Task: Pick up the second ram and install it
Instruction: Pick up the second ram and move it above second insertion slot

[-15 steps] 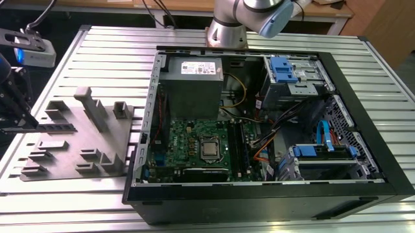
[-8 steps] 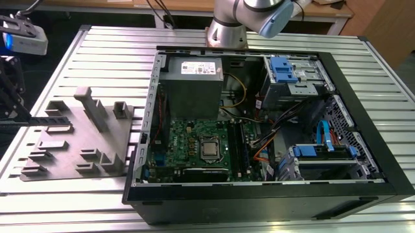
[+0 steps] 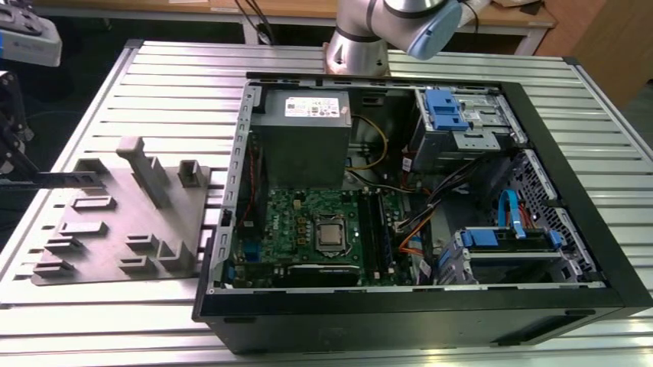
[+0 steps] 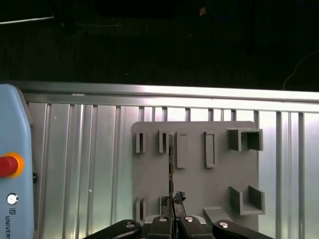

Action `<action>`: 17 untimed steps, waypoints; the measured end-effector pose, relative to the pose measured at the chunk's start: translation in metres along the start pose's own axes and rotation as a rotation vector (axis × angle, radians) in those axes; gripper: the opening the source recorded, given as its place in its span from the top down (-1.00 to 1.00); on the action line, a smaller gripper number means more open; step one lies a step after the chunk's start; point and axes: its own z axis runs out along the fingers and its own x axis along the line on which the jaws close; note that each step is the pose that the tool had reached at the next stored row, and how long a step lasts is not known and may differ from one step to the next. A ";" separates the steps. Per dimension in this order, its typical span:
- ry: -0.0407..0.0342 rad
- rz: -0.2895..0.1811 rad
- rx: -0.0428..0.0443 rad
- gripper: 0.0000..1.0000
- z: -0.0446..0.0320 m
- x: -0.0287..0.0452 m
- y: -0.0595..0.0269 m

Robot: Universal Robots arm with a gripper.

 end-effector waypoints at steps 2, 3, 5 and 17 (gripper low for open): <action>-0.0001 0.000 0.0003 0.84 -0.0047 -0.0001 0.0002; -0.0001 0.000 0.0004 0.84 -0.0071 -0.0001 0.0003; 0.0000 0.000 0.0006 0.84 -0.0125 -0.0002 0.0006; -0.0019 0.000 0.0019 0.84 -0.0496 -0.0008 0.0024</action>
